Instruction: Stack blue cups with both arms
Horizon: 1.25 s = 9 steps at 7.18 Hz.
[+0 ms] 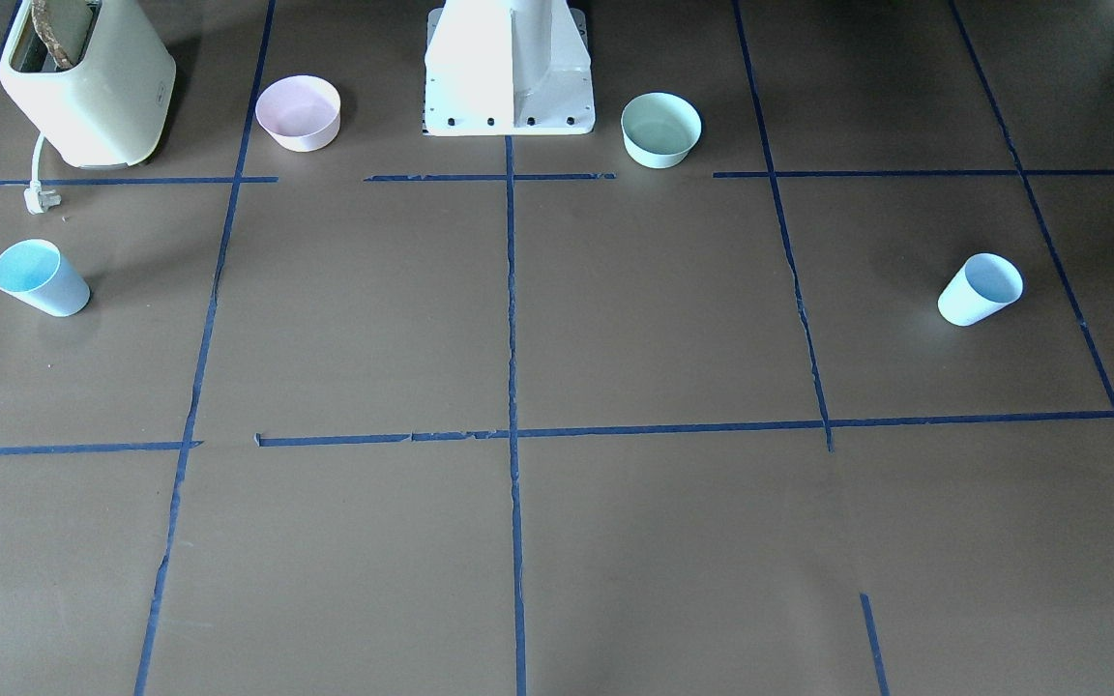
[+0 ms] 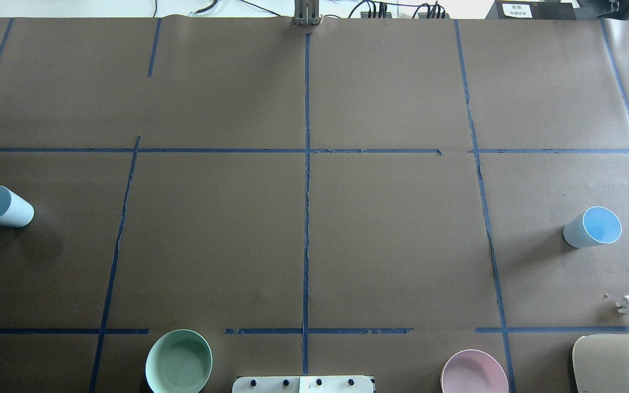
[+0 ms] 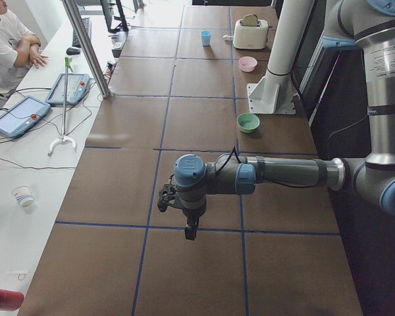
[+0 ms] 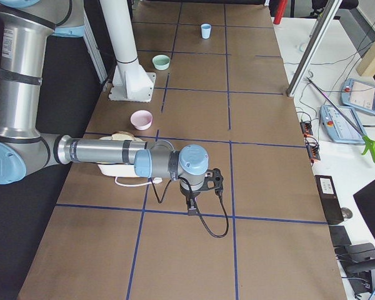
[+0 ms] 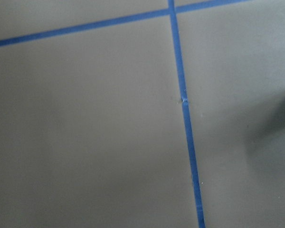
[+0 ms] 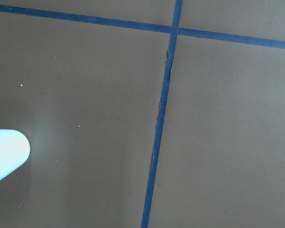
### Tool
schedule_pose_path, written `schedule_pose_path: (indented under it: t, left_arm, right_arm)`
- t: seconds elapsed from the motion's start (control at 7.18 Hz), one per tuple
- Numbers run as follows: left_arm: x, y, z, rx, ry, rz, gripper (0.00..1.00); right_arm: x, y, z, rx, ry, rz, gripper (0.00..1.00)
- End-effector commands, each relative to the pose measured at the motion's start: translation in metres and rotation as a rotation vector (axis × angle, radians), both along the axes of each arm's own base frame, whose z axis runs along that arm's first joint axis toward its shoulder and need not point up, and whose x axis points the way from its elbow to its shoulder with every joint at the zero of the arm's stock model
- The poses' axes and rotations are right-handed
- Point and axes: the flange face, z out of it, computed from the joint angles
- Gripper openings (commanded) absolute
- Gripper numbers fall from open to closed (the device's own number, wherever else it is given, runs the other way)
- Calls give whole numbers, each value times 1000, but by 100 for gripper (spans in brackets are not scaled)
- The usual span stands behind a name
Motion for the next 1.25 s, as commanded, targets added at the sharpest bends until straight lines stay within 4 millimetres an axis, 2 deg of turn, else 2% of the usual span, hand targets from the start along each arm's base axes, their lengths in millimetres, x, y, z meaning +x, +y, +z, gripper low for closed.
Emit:
schedule_pose_path:
  t: [0.0, 0.28, 0.42, 0.7, 0.84, 0.98, 1.11]
  left_arm:
    - [4, -50, -40, 149, 9, 0, 100]
    - [34, -55, -40, 135, 136, 24, 100]
    - [65, -48, -39, 189, 151, 70, 100]
    - [125, -41, -48, 25, 188, -81, 100]
    - [157, -31, -46, -24, 168, -132, 100]
    - [181, -26, -41, -29, 130, -150, 100]
    - [188, -25, -31, -49, 111, -152, 100]
  right_arm:
    - [0, 0, 0, 3, -7, -1, 100]
    - [0, 1, 2, -1, -7, -2, 100]
    - [0, 1, 2, -1, -7, -2, 100]
    - [0, 2, 3, -5, -7, -1, 100]
    - [-1, 2, 3, -5, -7, -2, 100]
    - [-1, 1, 3, -5, -7, -2, 100]
    - [-1, 2, 4, -8, -7, -2, 100]
